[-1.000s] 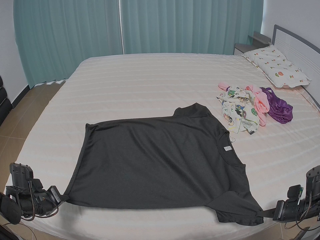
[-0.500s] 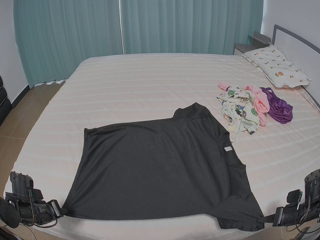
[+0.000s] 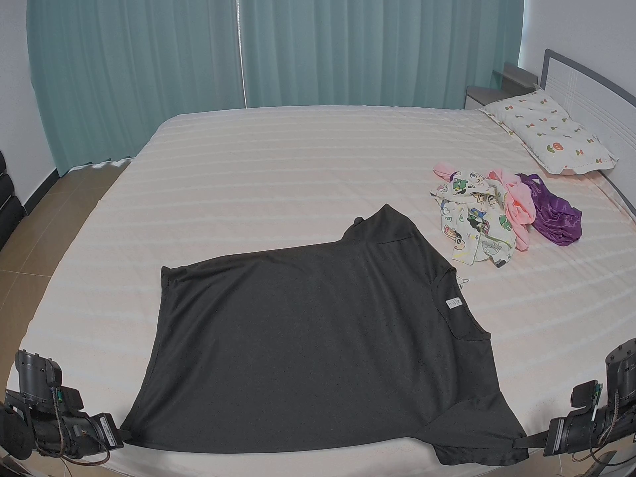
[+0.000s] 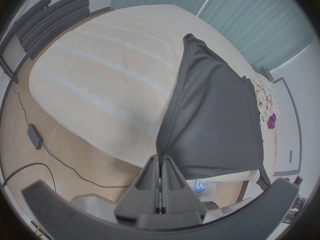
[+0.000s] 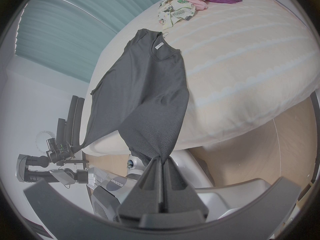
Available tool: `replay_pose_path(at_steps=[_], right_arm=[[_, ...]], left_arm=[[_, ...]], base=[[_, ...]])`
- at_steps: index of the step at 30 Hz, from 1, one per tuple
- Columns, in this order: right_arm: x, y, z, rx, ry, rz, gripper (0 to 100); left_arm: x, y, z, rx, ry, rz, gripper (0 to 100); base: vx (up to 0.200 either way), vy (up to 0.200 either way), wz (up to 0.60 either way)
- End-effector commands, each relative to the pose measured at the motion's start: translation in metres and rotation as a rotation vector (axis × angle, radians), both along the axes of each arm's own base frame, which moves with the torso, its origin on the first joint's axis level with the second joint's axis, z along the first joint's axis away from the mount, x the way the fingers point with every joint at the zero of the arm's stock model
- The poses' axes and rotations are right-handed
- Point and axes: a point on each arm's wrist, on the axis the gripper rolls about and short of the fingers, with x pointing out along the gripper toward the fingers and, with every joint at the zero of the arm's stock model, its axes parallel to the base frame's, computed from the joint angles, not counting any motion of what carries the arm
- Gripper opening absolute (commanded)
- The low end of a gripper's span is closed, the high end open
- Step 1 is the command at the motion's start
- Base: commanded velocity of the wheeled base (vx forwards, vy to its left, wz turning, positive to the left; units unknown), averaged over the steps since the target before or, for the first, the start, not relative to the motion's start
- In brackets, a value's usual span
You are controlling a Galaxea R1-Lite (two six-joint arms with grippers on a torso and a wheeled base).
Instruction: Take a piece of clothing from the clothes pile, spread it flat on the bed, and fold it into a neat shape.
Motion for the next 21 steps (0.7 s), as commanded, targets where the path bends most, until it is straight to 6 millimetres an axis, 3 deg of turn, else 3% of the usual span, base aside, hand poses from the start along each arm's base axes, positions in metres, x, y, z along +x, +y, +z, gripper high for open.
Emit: replay_pose_path(at_steps=[1,9,15,21], right_arm=[[0.006,0.001,0.009,0.021,-0.048,-0.009,0],[0.021,0.005,0.027,0.045,-0.113,-0.018,0],[0.047,0.007,0.043,0.053,-0.148,-0.063,0],[0.075,0.01,0.054,0.055,-0.159,-0.086,0]], left_arm=[[0.011,0.002,0.011,0.002,-0.064,0.012,0],[0.033,0.008,0.036,-0.025,-0.128,0.071,0],[0.053,0.009,0.064,-0.126,-0.144,0.098,0],[0.065,0.01,0.065,-0.132,-0.134,0.106,0]], base=[[0.0,0.0,0.0],[0.0,0.0,0.0],[0.0,0.0,0.0],[0.0,0.0,0.0]])
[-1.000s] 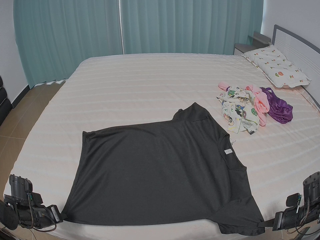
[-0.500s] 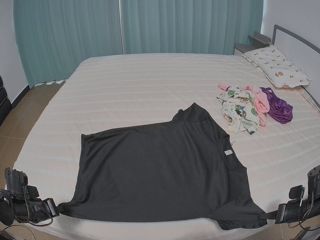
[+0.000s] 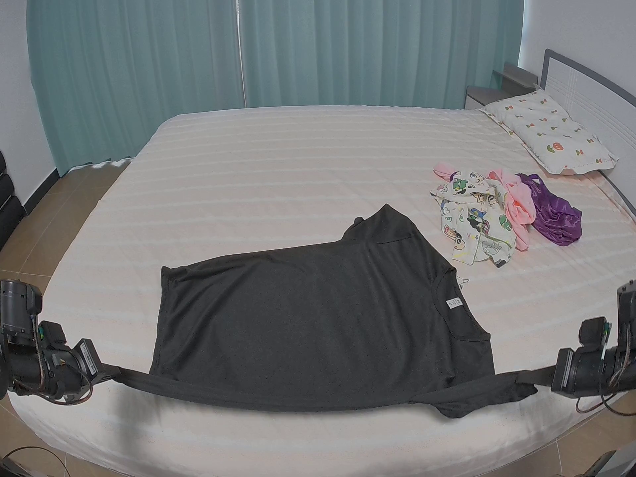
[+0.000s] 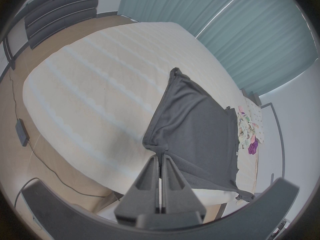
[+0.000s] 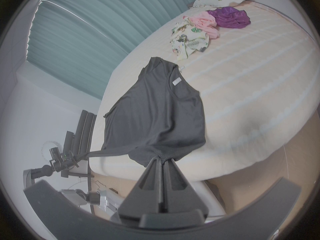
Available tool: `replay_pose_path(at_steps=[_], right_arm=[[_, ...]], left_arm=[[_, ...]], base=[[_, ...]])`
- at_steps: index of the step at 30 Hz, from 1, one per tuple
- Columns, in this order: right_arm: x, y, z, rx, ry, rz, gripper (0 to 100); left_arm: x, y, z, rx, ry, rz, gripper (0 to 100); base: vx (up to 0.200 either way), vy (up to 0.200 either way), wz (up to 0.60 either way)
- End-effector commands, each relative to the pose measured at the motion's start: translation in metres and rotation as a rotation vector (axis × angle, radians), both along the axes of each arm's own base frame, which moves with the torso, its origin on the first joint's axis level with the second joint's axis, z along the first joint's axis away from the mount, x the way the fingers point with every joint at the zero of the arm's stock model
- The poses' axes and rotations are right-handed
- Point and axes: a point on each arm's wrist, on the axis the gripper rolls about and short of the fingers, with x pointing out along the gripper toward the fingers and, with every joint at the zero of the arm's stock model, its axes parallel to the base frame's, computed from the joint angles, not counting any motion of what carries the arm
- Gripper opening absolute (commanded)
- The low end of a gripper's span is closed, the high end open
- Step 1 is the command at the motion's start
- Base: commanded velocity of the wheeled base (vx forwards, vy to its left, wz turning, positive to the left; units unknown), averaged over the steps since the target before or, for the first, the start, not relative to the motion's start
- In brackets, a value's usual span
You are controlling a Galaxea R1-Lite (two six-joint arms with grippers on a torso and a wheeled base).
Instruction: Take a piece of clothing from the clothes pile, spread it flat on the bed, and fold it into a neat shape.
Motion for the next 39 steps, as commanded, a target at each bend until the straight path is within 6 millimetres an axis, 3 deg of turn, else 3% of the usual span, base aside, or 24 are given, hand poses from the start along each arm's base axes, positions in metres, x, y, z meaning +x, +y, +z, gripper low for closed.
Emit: replay_pose_path(at_steps=[1,11,17,39], right_arm=[[0.028,0.003,0.006,-0.002,0.013,-0.021,0],[0.074,0.013,0.014,-0.01,0.013,-0.033,0],[0.094,0.008,0.018,0.003,-0.026,-0.07,0],[0.139,0.013,-0.004,0.028,-0.079,-0.095,0]], left_arm=[[0.014,0.002,0.002,-0.01,0.012,0.002,0],[0.04,0.006,-0.001,-0.036,0.049,0.03,0],[0.06,0.008,0.0,-0.058,0.056,0.053,0],[0.132,0.008,-0.023,-0.086,0.122,0.052,0]], base=[[0.0,0.0,0.0],[0.0,0.0,0.0],[0.0,0.0,0.0],[0.0,0.0,0.0]])
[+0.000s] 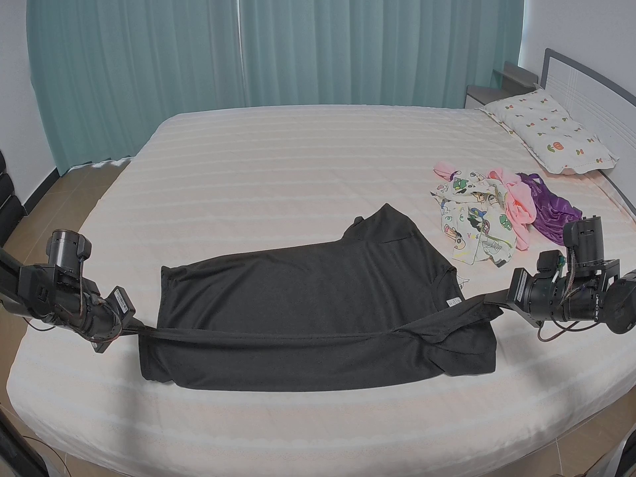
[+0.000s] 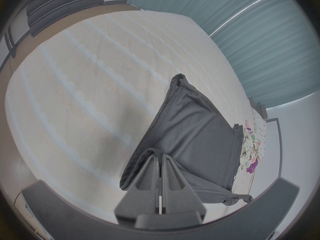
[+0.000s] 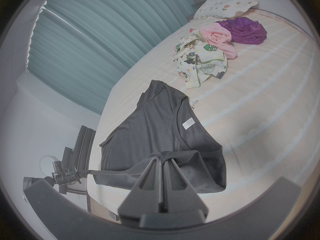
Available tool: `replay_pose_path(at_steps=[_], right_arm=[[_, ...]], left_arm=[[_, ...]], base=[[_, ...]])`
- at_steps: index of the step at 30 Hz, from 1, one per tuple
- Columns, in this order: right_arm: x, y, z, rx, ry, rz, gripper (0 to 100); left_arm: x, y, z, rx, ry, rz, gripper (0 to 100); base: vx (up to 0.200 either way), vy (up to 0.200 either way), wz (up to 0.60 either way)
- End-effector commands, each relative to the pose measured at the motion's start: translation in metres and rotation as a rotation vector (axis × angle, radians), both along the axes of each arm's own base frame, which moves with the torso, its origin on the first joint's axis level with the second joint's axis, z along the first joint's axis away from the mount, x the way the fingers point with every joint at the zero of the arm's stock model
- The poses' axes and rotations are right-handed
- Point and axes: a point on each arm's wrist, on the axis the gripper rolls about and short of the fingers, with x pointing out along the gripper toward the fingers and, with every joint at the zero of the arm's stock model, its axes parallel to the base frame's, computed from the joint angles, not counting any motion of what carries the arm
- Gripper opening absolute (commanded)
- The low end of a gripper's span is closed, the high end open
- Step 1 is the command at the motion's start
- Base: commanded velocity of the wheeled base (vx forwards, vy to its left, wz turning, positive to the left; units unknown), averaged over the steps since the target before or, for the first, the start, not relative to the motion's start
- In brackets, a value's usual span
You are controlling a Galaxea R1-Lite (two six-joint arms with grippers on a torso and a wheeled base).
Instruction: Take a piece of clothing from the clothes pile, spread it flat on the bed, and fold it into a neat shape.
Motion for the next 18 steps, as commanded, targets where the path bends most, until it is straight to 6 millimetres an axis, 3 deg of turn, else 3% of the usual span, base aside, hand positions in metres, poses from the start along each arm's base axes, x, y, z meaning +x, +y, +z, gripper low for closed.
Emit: replay_pose_path(at_steps=[1,9,18], right_arm=[[0.008,0.001,-0.007,0.01,0.029,-0.011,0],[0.011,0.001,-0.01,0.031,0.053,-0.03,0],[0.015,0.001,-0.019,0.041,0.091,-0.046,0]], left_arm=[[0.013,-0.004,-0.013,-0.003,0.039,-0.017,0],[0.036,-0.006,-0.021,-0.026,0.053,0.017,0],[0.045,-0.005,-0.038,-0.006,0.1,0.051,0]], base=[[0.0,0.0,0.0],[0.0,0.0,0.0],[0.0,0.0,0.0]])
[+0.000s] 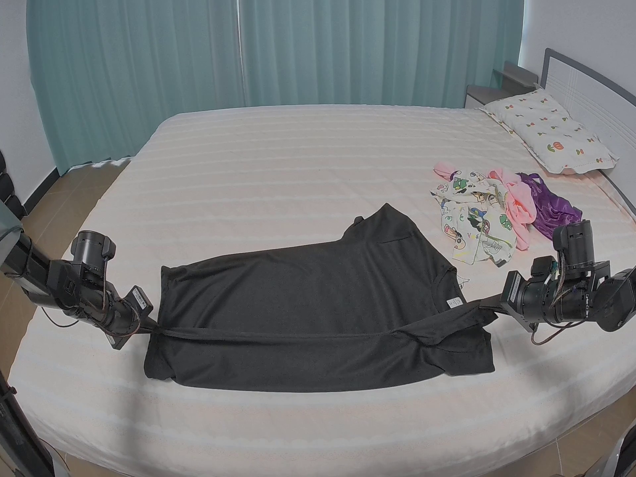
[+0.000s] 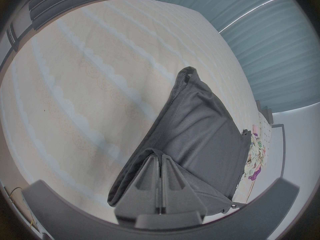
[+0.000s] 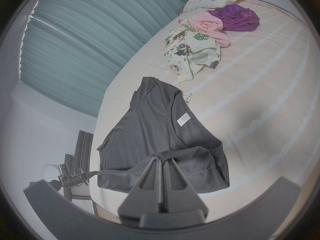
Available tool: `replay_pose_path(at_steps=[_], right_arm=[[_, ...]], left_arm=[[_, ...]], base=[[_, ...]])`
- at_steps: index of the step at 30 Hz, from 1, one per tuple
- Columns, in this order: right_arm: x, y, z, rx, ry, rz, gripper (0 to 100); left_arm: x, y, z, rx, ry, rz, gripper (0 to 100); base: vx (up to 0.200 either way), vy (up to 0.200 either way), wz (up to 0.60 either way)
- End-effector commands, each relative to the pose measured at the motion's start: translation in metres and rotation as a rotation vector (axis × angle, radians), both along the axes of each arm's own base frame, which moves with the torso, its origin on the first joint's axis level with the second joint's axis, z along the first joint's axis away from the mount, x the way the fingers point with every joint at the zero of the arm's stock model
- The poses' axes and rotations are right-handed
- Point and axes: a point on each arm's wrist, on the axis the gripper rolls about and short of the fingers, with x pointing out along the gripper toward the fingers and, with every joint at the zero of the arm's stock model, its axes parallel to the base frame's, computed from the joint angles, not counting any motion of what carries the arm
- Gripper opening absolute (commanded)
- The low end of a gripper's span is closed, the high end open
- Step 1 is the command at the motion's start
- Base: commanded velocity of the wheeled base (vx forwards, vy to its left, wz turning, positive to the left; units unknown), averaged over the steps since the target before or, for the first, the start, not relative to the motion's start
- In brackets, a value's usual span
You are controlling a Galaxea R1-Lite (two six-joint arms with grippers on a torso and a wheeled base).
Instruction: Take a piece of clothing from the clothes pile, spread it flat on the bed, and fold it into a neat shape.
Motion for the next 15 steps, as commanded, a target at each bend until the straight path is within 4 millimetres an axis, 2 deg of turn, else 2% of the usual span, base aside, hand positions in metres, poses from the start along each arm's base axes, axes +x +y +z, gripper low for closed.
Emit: replay_pose_path(at_steps=[1,3,4,11,15], right_arm=[[0.003,0.001,-0.005,0.001,0.019,-0.002,0],[0.003,0.001,-0.005,0.004,0.016,-0.002,0],[0.004,0.001,-0.005,0.008,0.014,-0.003,0],[-0.001,0.001,-0.003,0.027,0.021,-0.01,0],[-0.011,0.001,-0.001,0.035,0.021,0.003,0]], left_arm=[[0.007,0.001,-0.013,0.023,0.03,0.018,0],[0.01,0.002,-0.016,0.033,0.033,0.027,0],[0.013,0.003,-0.019,0.03,0.034,0.049,100],[0.015,0.003,-0.015,0.009,0.013,0.069,100],[0.01,0.004,-0.008,0.007,-0.003,0.077,100]], base=[[0.0,0.0,0.0],[0.0,0.0,0.0],[0.0,0.0,0.0],[0.0,0.0,0.0],[0.0,0.0,0.0]])
